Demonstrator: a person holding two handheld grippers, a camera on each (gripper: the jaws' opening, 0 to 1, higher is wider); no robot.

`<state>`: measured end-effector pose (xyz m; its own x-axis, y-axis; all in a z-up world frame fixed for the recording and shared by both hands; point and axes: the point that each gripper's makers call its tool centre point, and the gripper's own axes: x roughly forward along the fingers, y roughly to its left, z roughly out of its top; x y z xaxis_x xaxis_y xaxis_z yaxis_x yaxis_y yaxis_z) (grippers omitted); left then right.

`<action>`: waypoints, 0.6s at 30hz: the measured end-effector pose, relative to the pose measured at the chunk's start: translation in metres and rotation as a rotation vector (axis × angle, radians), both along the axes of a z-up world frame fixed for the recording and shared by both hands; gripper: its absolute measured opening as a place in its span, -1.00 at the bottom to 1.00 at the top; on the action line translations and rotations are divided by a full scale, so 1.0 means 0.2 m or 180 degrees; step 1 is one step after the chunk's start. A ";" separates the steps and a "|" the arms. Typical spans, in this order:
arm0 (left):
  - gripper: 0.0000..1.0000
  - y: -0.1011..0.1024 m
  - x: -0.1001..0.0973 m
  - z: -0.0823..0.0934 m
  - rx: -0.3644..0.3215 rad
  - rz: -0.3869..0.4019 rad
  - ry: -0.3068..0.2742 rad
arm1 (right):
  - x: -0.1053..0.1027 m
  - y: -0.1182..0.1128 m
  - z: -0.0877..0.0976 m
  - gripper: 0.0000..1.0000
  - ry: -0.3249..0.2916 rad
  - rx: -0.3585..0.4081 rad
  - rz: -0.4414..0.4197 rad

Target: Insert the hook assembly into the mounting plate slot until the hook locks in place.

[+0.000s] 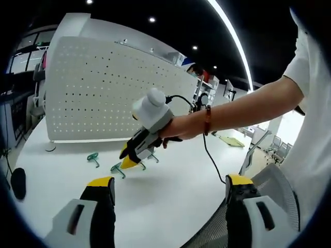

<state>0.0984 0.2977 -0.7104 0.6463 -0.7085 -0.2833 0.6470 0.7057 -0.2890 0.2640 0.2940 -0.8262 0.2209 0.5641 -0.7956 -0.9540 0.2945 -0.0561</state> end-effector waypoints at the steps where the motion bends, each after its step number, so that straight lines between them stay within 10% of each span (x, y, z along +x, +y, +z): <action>1: 0.81 0.00 0.00 0.00 0.0014 -0.0013 0.0000 | 0.01 0.00 0.00 -0.64 -0.0016 -0.0013 -0.0009; 18: 0.79 0.02 0.02 0.00 0.0000 0.0036 0.0029 | 0.02 0.03 -0.08 -0.64 0.0028 -0.0121 0.0024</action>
<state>0.1018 0.3024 -0.7108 0.6517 -0.7012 -0.2893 0.6363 0.7129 -0.2948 0.2690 0.3008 -0.8418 0.2098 0.5351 -0.8184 -0.9567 0.2852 -0.0587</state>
